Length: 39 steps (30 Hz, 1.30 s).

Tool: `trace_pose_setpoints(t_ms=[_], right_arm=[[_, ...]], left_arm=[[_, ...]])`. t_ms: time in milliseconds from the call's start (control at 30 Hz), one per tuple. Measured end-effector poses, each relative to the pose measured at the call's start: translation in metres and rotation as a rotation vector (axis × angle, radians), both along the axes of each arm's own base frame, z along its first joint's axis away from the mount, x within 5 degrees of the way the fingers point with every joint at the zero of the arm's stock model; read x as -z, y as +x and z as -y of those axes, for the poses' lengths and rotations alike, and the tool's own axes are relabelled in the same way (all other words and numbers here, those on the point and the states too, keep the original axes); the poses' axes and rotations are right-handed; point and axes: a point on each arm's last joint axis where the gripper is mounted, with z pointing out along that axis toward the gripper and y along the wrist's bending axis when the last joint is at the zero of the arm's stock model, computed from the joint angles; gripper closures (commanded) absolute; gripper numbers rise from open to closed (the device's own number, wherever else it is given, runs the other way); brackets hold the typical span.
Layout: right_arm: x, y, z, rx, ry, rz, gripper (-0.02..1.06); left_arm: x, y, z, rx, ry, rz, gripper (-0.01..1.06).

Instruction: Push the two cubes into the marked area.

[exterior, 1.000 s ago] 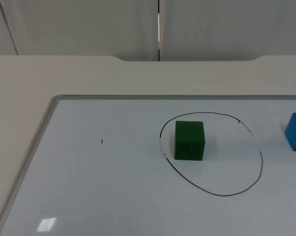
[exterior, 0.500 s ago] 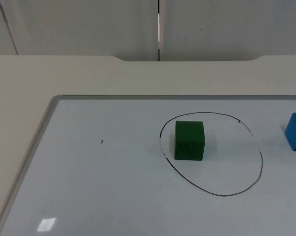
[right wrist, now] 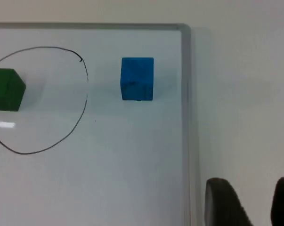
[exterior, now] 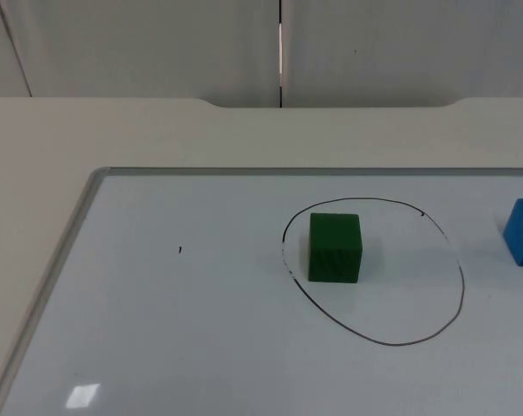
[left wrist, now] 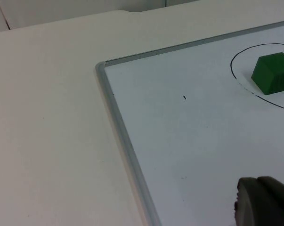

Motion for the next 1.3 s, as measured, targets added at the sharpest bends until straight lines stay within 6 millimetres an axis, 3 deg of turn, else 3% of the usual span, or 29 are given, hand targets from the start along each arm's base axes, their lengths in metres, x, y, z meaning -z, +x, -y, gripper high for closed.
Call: trace_pose_setpoints(t_ms=[33, 167, 233, 333, 367, 500, 533, 700, 933, 1100, 1300], right_arm=[[0.000, 0.000, 0.000, 0.000, 0.000, 0.000, 0.77], [-0.007, 0.050, -0.004, 0.009, 0.003, -0.109, 0.81], [-0.007, 0.062, -0.005, 0.009, 0.002, -0.129, 0.84], [-0.006, 0.094, -0.007, 0.006, 0.000, -0.152, 0.97], [-0.006, 0.094, -0.007, 0.006, 0.000, -0.152, 1.02], [0.003, 0.129, -0.010, -0.001, -0.002, -0.141, 1.04], [0.003, 0.129, -0.010, -0.001, -0.002, -0.141, 1.04], [0.019, 0.165, -0.011, -0.017, -0.037, -0.093, 1.04], [0.042, 0.191, -0.013, -0.029, -0.052, -0.124, 1.04], [0.069, 0.213, -0.014, -0.039, -0.057, -0.174, 1.04], [0.083, 0.225, -0.015, -0.044, -0.054, -0.178, 1.04]], left_arm=[[0.000, 0.000, 0.000, 0.000, 0.000, 0.000, 1.05], [0.000, 0.000, 0.000, 0.000, 0.000, 0.000, 1.05], [0.000, 0.000, 0.000, 0.000, 0.000, 0.000, 1.05], [0.000, 0.000, 0.000, 0.000, 0.000, 0.000, 1.05], [0.000, 0.000, 0.000, 0.000, 0.000, 0.000, 1.05], [0.000, 0.000, 0.000, 0.000, 0.000, 0.000, 1.05], [0.000, 0.000, 0.000, 0.000, 0.000, 0.000, 1.05], [0.000, 0.000, 0.000, 0.000, 0.000, 0.000, 1.05], [0.000, 0.000, 0.000, 0.000, 0.000, 0.000, 1.05], [0.000, 0.000, 0.000, 0.000, 0.000, 0.000, 1.05], [0.000, 0.000, 0.000, 0.000, 0.000, 0.000, 1.05]])
